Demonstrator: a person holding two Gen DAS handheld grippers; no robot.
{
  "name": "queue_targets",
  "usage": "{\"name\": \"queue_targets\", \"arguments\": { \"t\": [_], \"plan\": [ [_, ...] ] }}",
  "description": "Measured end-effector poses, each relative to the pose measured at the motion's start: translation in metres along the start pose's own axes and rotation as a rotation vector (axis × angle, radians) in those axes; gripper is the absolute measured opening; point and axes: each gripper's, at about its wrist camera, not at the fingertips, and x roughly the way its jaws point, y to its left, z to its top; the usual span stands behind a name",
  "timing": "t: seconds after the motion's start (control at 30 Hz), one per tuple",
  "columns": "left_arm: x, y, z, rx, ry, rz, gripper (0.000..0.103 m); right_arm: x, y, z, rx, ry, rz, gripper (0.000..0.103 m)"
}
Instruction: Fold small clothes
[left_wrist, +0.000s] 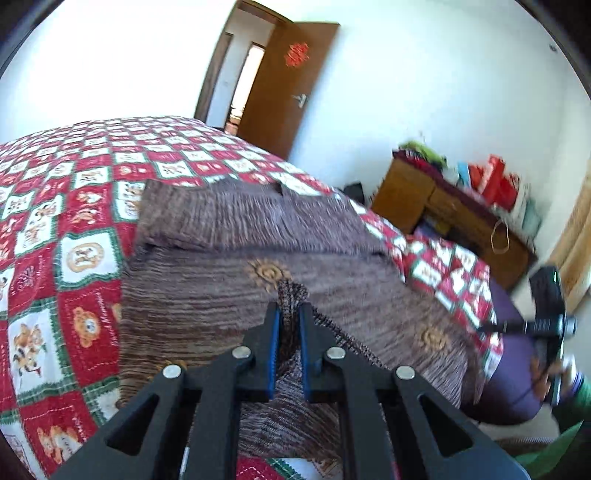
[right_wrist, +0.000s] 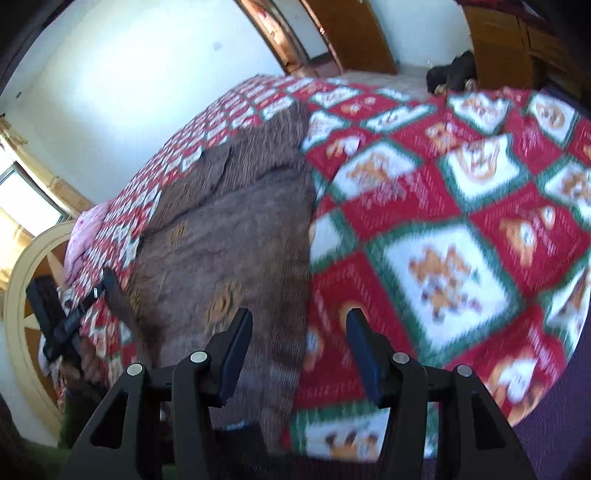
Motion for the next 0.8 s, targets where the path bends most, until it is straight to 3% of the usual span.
{"name": "queue_targets", "arguments": {
  "t": [0.17, 0.27, 0.3, 0.37, 0.53, 0.73, 0.8],
  "plan": [
    [-0.006, 0.0, 0.003, -0.008, -0.026, 0.02, 0.01, 0.013, 0.017, -0.029, -0.06, 0.072, 0.027, 0.055],
    [-0.013, -0.003, -0.001, -0.002, -0.04, 0.032, 0.01, 0.016, 0.034, -0.037, -0.141, 0.064, -0.011, 0.053],
    [-0.015, -0.003, -0.002, 0.001, -0.046, 0.035, 0.01, 0.017, 0.039, -0.038, -0.177, 0.063, -0.044, 0.048],
    [-0.02, -0.001, -0.003, -0.005, -0.054, 0.039, 0.01, 0.02, 0.045, -0.037, -0.226, 0.081, -0.086, 0.005],
    [-0.028, 0.01, 0.004, -0.043, -0.072, 0.053, 0.01, 0.023, 0.039, -0.018, -0.198, 0.152, 0.004, 0.005],
    [-0.016, 0.025, 0.028, -0.043, -0.068, 0.131, 0.01, 0.008, 0.034, 0.061, -0.054, 0.061, 0.266, 0.005],
    [-0.006, 0.037, 0.038, -0.066, -0.07, 0.15, 0.01, 0.02, 0.026, 0.088, 0.005, 0.032, 0.294, 0.005]
  ]
}}
